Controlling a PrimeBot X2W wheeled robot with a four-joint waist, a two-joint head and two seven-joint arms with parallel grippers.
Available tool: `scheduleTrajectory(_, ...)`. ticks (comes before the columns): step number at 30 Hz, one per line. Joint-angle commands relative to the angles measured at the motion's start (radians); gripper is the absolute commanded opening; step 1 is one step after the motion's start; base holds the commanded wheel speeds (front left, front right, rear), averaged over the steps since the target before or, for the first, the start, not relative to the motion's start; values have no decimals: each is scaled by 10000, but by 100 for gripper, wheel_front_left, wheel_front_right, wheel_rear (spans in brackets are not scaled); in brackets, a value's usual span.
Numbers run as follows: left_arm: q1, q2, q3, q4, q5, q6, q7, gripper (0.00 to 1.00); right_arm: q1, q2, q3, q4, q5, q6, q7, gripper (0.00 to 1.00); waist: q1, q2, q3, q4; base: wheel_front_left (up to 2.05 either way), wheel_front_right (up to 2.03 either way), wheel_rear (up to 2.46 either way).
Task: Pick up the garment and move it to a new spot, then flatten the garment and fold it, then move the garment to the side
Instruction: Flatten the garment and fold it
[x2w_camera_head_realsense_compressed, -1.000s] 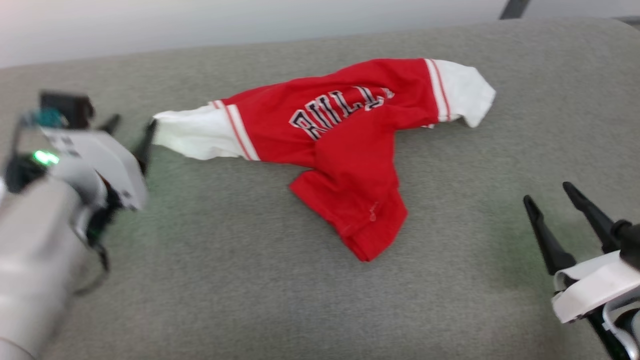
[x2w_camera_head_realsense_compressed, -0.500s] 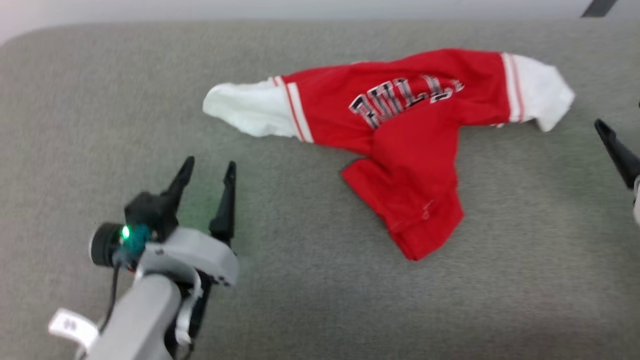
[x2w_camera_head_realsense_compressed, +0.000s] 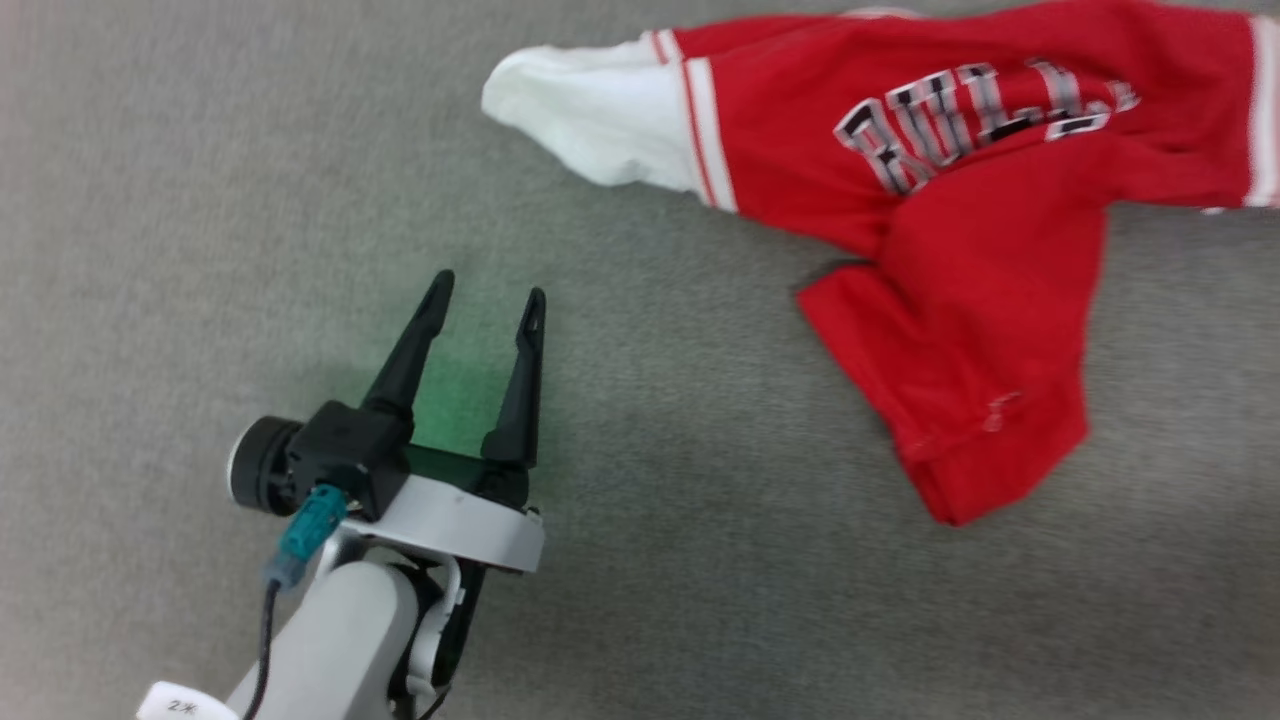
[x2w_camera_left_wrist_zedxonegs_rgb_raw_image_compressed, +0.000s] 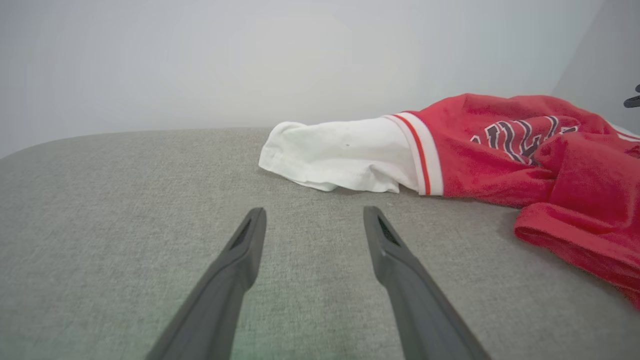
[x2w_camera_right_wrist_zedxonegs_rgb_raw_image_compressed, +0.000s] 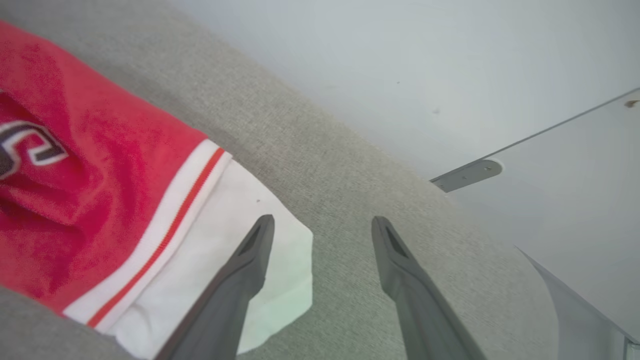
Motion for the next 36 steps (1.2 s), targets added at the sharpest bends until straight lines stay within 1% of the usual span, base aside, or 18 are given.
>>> scheduleTrajectory(1,-117,-75,31,5,107,-78,1,100,-88,-40,149,93,51,-18,-33,100,0,0,688,652,0,0,0)
scheduleTrajectory(6,-96,-416,268,106,458,-478,0,100,-720,-109,1680,654,410,-18,-65,100,0,0,799,768,0,0,0)
scheduleTrajectory(11,-95,-581,611,68,686,-769,0,100,-1101,-69,3084,866,940,-6,-67,100,0,0,913,692,0,0,0)
scheduleTrajectory(13,-135,-559,700,86,781,-911,0,100,-1242,-19,3589,896,1208,-4,8,100,0,0,938,614,0,0,0)
scheduleTrajectory(15,-211,-487,760,118,912,-1041,0,100,-1466,-3,3984,921,1447,11,24,57,0,0,952,501,0,0,0)
scheduleTrajectory(17,-340,-368,855,111,967,-1130,0,100,-1670,-19,4352,867,1706,34,73,25,0,0,934,393,0,0,0)
scheduleTrajectory(18,-430,-282,874,106,1000,-1215,0,100,-1757,-61,4499,856,1800,34,118,5,0,0,924,345,0,0,0)
scheduleTrajectory(19,-725,-25,889,95,1107,-1370,61,100,-1859,-121,4765,758,2069,34,258,0,0,0,890,239,0,0,0)
scheduleTrajectory(21,-1176,270,832,27,1254,-1615,269,100,-2019,-235,4890,728,2235,16,253,0,0,0,862,148,0,0,0)
scheduleTrajectory(23,-1775,524,760,-79,1203,-2068,539,100,-2146,-279,4951,762,2341,-7,139,0,0,0,858,81,0,0,0)
scheduleTrajectory(26,-2915,981,632,-36,1180,-2731,1086,100,-2360,-87,4994,971,2528,-16,-51,0,0,0,892,-23,0,0,0)
scheduleTrajectory(29,-4268,1316,261,317,865,-3151,1954,100,-2500,130,5034,1042,2638,-16,-206,0,0,0,992,-159,0,0,0)
scheduleTrajectory(31,-5150,1341,-145,777,128,-3259,2741,100,-2623,250,5059,1026,2685,-16,-336,0,0,0,1090,-247,0,0,0)
scheduleTrajectory(32,-5672,1401,-574,966,-282,-3294,3132,100,-2668,284,5071,1036,2694,-16,-364,0,0,0,1132,-280,0,0,0)
scheduleTrajectory(36,-7596,1807,-2262,2094,-2645,-3272,4980,100,-2810,412,5123,960,2609,-16,-417,0,0,0,1339,-449,0,0,0)
